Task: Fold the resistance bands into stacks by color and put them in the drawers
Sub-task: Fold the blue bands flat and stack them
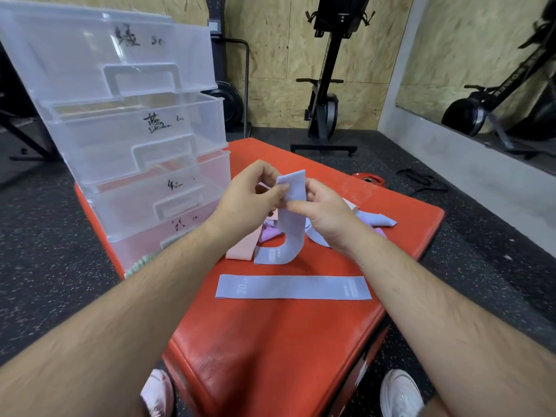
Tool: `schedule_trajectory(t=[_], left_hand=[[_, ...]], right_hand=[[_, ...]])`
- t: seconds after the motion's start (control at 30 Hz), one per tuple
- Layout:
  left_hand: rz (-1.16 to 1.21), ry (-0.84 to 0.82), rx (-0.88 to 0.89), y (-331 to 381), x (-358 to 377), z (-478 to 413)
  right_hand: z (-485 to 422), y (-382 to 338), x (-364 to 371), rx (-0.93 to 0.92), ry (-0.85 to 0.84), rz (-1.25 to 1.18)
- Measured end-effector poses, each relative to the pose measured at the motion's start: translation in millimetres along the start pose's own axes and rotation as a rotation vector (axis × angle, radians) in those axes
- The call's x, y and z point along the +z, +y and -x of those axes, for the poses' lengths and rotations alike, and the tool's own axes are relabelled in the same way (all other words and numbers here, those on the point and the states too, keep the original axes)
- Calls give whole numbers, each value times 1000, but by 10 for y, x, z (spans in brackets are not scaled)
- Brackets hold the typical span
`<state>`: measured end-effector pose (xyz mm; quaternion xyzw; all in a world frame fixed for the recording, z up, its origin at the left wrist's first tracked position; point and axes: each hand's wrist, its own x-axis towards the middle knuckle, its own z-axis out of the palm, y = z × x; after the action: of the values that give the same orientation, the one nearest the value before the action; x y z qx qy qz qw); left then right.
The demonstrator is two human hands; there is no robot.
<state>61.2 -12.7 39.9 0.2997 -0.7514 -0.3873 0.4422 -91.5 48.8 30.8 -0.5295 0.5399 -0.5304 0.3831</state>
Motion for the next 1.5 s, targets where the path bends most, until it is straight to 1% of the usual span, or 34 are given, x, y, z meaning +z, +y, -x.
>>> schedule_trajectory(t=[0.13,0.2,0.3,0.4,0.53,0.63,0.7,0.77,0.87,0.9,0.97,1.03,1.17,1.37,1.5], left_hand=[[-40,28,-13,56,-38,19],[-60,12,1,83,-77,24],[-71,-1,-5,83,-152,17],[4,71,-95,25,-227,36],[35,186,-212,-26,-300,116],[53,258,-281,-91,-358,172],[64,276,-317,-140,-406,243],[65,284,-355,-199,-433,333],[49,272,-485,-301,-427,480],[22,246,-532,-360,-417,530],[-134,155,-566,-526,-399,640],[-287,81,-551,-684,-373,765],[-502,-1,-462,-889,-320,945],[-684,-134,-323,-981,-349,980],[-873,-192,-196,-1090,-351,990]], right_hand=[[14,-26,41,-61,29,144],[21,-48,38,-92,6,229],[44,-92,-14,-109,-51,284],[59,-83,-138,-61,-123,301],[33,-10,-399,3,-215,426],[66,39,-619,56,-260,607],[133,51,-774,120,-255,746],[201,87,-950,196,-251,814],[296,188,-1145,248,-219,781],[322,236,-1183,255,-199,763],[372,336,-1216,260,-157,759],[406,440,-1207,258,-144,805],[436,668,-1102,251,-178,963],[441,823,-953,246,-187,1015],[433,824,-976,270,-266,1118]])
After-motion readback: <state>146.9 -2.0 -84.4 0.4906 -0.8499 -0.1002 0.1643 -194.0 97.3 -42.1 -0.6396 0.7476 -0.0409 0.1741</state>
